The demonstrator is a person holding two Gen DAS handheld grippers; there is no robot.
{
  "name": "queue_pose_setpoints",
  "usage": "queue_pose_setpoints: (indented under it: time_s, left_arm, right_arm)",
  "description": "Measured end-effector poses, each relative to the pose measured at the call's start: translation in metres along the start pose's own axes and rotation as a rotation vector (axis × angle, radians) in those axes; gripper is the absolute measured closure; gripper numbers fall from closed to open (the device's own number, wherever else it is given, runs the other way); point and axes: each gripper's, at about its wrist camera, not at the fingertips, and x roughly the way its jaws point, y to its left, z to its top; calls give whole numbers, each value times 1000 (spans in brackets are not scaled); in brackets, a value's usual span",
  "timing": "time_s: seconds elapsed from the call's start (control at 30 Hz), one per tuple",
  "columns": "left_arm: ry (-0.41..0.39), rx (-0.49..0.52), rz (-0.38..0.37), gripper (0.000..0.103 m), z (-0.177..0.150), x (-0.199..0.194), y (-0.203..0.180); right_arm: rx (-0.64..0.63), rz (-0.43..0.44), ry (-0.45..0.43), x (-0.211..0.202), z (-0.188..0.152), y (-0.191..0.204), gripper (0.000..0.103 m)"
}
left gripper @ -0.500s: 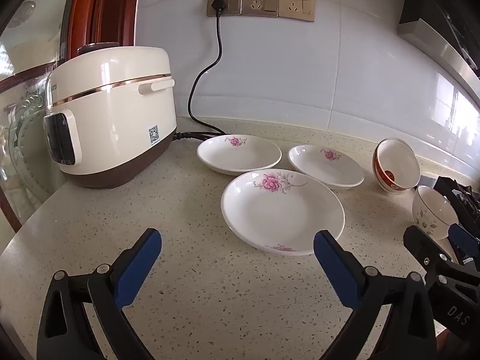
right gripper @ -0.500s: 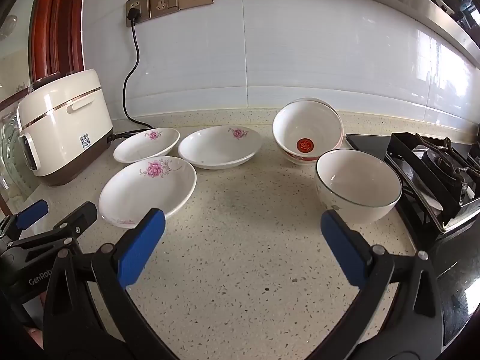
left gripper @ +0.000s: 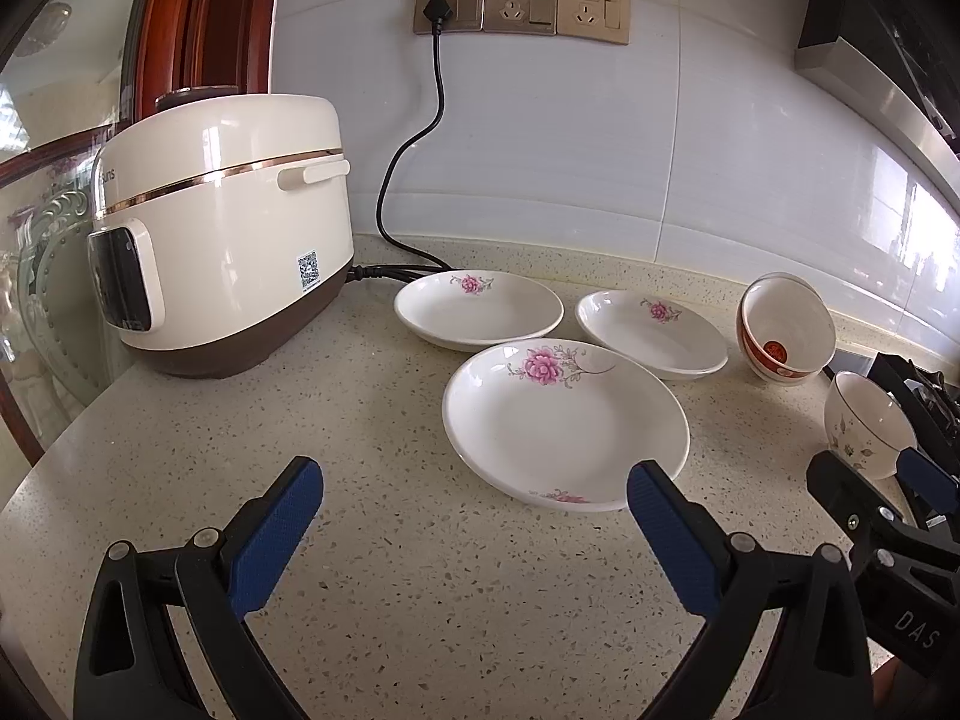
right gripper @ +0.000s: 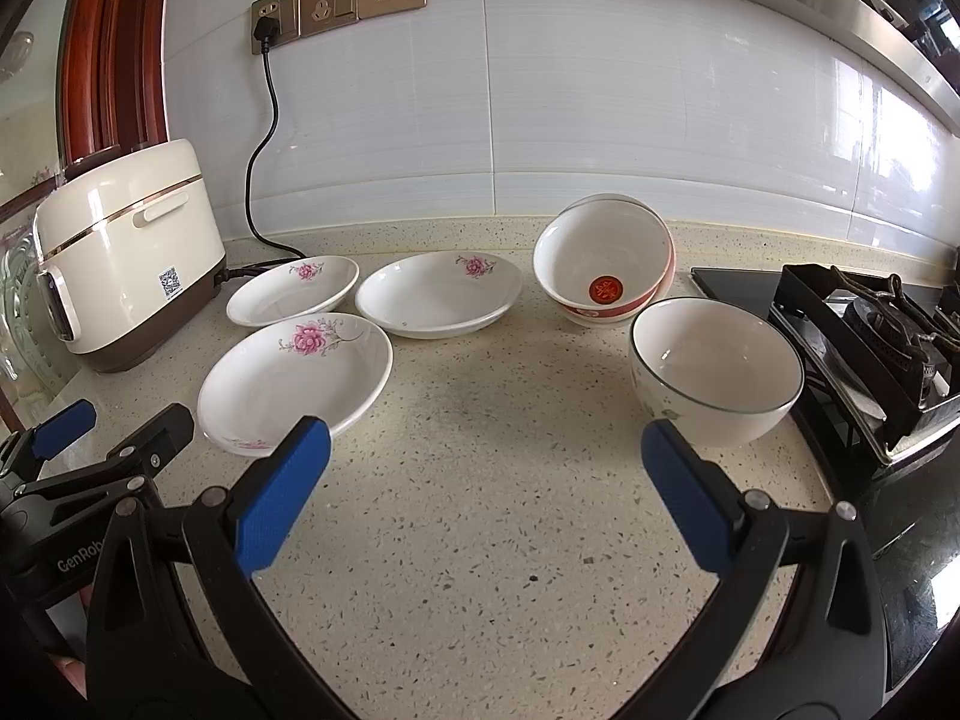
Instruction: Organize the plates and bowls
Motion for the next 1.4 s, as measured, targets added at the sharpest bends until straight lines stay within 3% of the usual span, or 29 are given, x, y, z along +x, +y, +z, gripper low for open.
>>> queue_pose_setpoints:
  time_s: [1.07,1.4]
  left_arm:
    - [-1,-4,-2,1,0,1,4]
    - [0,-102,-72,1,-1,0,20]
  right_arm:
    - [7,-8,1,1,0,-1,0]
    - [36,-7,-20,-2,-2,-6,0]
